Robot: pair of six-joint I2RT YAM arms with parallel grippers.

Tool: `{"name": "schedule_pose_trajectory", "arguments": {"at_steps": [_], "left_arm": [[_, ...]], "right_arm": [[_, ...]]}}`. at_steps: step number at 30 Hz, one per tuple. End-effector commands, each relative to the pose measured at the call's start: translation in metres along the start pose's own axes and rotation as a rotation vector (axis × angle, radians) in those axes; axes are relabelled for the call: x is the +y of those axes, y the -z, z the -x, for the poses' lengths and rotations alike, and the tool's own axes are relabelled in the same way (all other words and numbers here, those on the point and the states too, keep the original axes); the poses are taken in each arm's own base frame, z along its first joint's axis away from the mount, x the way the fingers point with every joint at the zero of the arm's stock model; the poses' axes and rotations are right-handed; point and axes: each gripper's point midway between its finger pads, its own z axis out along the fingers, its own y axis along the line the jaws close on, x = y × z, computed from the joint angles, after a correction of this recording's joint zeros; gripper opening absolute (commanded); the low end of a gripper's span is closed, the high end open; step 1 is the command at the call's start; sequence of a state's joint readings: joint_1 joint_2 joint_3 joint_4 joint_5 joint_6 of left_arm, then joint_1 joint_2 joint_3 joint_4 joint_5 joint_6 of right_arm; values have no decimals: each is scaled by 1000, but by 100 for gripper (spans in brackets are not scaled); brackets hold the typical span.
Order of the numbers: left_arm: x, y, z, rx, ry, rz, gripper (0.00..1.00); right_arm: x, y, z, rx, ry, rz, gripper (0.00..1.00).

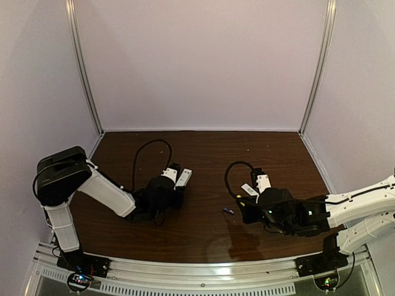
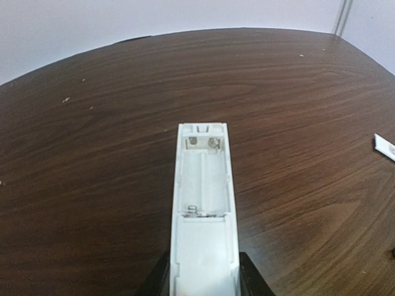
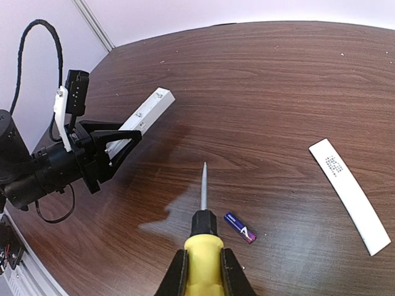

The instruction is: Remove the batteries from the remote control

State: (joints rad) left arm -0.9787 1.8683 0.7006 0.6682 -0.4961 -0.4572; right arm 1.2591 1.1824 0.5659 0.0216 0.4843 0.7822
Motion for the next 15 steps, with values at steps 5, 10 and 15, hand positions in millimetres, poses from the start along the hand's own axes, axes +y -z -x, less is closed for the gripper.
{"name": "schedule_pose_trajectory", "arguments": {"at_steps": [5, 10, 15], "left_arm": [[29, 0, -16, 23, 212, 161, 0], [37, 1, -25, 39, 245, 204, 2], [40, -2, -36, 54, 246, 222, 14]], "right_arm": [[-2, -4, -2, -5, -1, -20, 0], [-1, -6, -4, 3, 5, -26, 0], [1, -8, -1, 1, 18, -38, 0]]}}
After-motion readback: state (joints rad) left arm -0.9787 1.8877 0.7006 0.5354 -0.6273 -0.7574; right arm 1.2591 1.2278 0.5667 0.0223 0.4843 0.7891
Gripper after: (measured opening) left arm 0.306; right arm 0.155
